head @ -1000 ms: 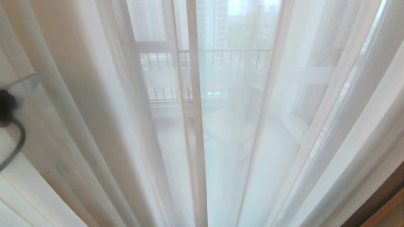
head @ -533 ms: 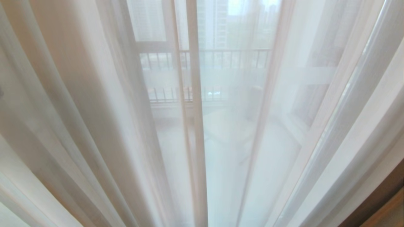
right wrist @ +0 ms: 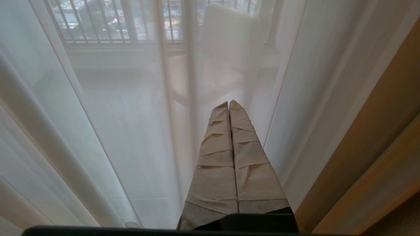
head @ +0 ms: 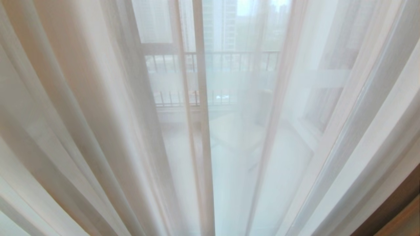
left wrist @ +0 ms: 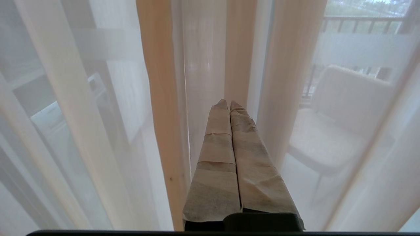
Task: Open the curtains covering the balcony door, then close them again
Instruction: Close the inner curtains on both sides
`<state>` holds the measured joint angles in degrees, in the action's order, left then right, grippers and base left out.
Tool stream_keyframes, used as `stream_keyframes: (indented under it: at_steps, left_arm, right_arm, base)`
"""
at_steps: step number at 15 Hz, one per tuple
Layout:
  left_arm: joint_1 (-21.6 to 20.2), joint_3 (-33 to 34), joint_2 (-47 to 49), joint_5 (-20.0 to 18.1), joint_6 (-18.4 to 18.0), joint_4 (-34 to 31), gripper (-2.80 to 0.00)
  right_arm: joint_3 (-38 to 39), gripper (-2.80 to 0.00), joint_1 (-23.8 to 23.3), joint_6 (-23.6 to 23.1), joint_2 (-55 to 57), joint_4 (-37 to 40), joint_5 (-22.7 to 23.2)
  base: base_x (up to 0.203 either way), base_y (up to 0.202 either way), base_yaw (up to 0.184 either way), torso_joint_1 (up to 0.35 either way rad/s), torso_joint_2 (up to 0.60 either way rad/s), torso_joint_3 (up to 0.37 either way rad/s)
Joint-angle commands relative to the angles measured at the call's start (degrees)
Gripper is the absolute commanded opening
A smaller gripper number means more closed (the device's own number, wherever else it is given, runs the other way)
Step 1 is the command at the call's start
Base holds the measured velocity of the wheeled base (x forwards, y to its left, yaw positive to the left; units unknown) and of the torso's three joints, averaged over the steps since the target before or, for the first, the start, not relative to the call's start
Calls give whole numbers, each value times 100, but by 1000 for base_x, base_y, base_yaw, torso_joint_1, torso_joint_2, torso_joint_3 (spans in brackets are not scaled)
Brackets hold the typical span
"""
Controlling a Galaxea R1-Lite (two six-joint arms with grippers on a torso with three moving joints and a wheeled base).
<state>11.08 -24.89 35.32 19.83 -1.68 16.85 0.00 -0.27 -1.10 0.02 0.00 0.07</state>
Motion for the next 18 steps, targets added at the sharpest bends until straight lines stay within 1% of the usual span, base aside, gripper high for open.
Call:
stream_keyframes:
  at_steps: [1,3,5,11,13,16,18]
  left_arm:
    - [-112,239,-705,5,1,-308,-280]
    - [-289,462,-1130,-13,1,-593,-280]
    - [-459,752,-1486,-133,0,-694,-280]
    - [-964,1707,-2419,-833,1,-721,-280]
    - [-1042,1953,-2828,-906,1,-783,-280]
    - [-1069,2092,-3385,-926,1,-1343,-280]
    - [-1072,2278,-3532,-940,4,-1492,-280]
  right_arm:
    - [0,-280,0,-4,-2,0,2]
    - [0,-280,0,-4,-2,0,2]
    - [0,-280,0,-4,-2,0,2]
    - [0,-280,-5,-4,-2,0,2]
    - [0,-280,-7,-4,-2,0,2]
    - [0,-280,0,-4,-2,0,2]
    - [0,-280,-2,-4,-2,0,2]
  base:
    - [0,0,0,0,0,0]
    - [0,0,0,0,0,0]
    - [0,0,0,0,0,0]
    - [0,0,0,0,0,0]
    - [0,0,0,0,0,0]
    - [0,0,0,0,0,0]
    - [0,0,0,0,0,0]
